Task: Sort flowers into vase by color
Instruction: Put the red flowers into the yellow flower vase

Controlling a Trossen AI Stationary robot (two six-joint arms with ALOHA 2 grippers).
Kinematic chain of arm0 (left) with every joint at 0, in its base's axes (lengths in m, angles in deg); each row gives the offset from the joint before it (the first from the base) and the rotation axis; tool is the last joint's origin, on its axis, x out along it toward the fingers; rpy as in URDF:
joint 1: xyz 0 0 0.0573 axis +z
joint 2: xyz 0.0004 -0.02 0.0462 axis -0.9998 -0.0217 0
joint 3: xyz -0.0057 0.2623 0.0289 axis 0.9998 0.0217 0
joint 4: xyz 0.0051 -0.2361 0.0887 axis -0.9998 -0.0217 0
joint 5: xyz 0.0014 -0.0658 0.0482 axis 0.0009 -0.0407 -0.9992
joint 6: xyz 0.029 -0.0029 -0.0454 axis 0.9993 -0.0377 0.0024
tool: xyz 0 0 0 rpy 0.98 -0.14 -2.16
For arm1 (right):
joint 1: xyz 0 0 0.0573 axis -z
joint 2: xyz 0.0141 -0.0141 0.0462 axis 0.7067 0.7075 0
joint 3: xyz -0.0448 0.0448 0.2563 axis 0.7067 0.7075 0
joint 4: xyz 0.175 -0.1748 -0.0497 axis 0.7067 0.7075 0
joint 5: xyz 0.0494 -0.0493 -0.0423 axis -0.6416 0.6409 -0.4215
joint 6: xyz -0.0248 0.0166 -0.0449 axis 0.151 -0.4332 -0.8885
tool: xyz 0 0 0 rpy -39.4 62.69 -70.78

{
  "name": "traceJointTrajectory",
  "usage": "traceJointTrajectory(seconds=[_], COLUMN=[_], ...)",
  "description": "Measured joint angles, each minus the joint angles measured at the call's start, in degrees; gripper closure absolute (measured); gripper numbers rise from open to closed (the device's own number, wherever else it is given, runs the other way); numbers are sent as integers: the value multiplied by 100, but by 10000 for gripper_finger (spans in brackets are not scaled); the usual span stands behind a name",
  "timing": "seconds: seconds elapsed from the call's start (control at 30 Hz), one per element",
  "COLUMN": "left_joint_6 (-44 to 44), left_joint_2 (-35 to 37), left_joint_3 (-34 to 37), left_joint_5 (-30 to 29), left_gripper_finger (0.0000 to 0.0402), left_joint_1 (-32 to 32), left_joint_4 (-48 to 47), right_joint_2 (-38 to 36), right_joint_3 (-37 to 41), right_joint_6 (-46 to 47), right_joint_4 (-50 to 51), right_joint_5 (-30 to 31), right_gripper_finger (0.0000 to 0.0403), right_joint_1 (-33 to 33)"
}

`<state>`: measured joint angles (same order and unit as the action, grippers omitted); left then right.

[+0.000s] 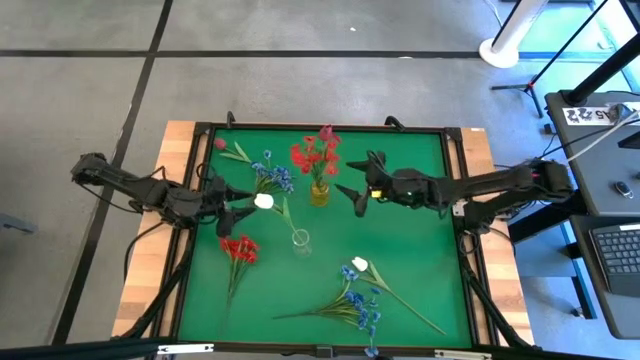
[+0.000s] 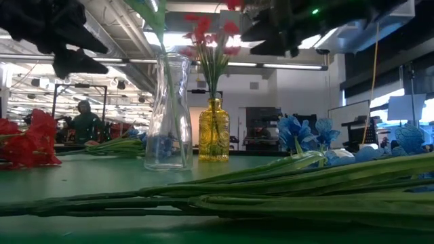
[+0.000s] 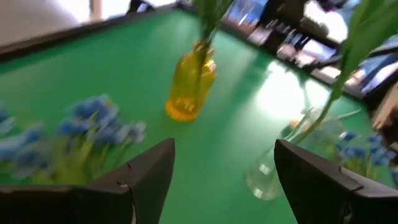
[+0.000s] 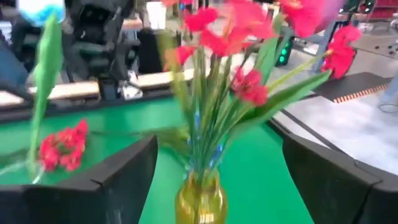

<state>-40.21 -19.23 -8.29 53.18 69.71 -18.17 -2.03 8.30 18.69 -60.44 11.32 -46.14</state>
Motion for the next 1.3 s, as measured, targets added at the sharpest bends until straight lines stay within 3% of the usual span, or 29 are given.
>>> traceJointTrajectory(seconds=[0.13,0.23,0.47,0.63,0.9,1.1,1.3], left_joint_6=[-891,-1616,-3376,-4453,-6110,-7377,-7552], left_joint_2=[-156,-381,-1347,-2257,-3392,-4211,-4828], left_joint_3=[-845,-1278,-1277,-1252,-1250,-1250,-1245], left_joint_5=[94,643,2965,3899,3693,3607,3356], left_gripper_finger=[134,134,134,134,134,134,134], left_joint_1=[2,2,-96,-615,-1557,-2143,-2237], left_joint_4=[-1717,-2518,-3015,-2842,-1881,-1726,-899], right_joint_2=[-432,-576,-597,-722,-752,-752,-752], right_joint_3=[0,0,0,0,0,0,0], right_joint_6=[0,4,122,202,216,282,191], right_joint_4=[739,1054,1300,1595,1898,1898,1887], right_joint_5=[556,956,1051,1004,888,254,196], right_gripper_finger=[59,59,59,59,59,59,59], right_joint_1=[-218,-338,-385,-385,-385,-385,-385])
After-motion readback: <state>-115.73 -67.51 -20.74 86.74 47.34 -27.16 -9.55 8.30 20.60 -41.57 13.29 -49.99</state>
